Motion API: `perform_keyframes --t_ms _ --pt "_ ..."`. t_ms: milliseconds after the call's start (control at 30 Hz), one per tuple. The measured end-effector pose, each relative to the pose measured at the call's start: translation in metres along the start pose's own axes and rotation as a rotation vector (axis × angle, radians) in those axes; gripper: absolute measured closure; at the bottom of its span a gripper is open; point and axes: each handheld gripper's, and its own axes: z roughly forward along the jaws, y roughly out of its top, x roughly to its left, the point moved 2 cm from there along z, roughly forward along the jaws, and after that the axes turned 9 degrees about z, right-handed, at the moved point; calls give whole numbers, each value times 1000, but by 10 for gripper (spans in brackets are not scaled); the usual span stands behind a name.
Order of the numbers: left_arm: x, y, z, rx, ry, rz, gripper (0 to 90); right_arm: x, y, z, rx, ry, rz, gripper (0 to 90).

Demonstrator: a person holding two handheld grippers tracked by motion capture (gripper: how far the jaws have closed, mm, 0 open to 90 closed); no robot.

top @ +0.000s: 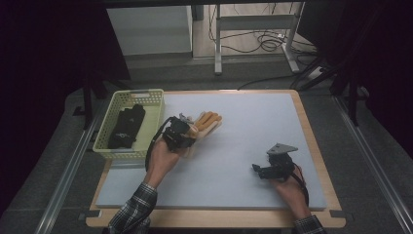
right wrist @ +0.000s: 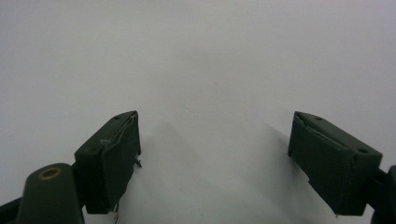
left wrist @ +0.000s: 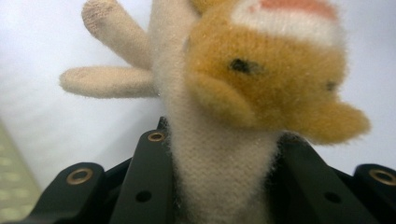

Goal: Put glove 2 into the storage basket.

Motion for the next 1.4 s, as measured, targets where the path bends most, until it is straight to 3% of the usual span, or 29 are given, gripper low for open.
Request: perform_keyframes --t_ms 333,467,867,1200,1400 --pt "32 5 -25 10 71 -34 704 0 0 0 -1 0 -1 165" --pt "49 3 -36 13 108 -68 703 0 0 0 -2 1 0 165" --pt "105 -28 -62 45 212 -200 691 0 0 0 -3 1 0 166" --pt "140 -61 -64 109 290 -294 682 0 0 0 -2 1 0 165" --pt "150 -69 -47 149 297 -319 673 0 0 0 -3 1 1 165"
